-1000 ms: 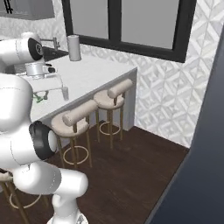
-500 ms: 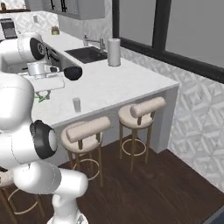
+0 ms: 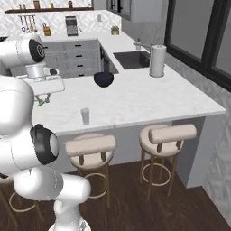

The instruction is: Take a straw from the drawer in front and place it inside the glass cup on the dining counter.

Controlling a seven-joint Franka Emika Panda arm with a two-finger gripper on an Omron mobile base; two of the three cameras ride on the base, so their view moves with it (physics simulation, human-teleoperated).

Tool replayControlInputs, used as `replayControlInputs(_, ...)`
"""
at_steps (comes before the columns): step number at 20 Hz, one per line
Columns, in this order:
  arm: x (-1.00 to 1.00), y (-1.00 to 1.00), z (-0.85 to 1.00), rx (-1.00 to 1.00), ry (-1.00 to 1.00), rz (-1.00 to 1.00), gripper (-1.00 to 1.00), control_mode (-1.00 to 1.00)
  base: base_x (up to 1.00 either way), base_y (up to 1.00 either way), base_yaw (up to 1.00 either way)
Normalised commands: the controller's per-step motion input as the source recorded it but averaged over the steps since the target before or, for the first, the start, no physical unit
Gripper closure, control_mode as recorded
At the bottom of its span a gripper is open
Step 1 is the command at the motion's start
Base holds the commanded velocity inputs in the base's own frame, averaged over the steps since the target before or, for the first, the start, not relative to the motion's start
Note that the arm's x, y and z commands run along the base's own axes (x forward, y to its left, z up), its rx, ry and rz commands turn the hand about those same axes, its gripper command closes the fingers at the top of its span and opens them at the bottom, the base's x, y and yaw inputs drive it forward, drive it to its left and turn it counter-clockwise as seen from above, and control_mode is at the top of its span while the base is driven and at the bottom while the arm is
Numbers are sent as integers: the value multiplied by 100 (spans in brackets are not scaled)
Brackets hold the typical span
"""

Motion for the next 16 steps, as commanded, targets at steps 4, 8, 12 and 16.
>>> replayControlInputs(4,0,0,0,0,0,0,100,100,68,-53,30)
replayControlInputs(8,0,0,0,0,0,0,100,100,97,-14,16)
replayControlInputs(12,0,0,0,0,0,0,100,100,100,-3,14)
replayControlInputs(16,12,0,7,-1,0,5,100,-100,65,0,13)
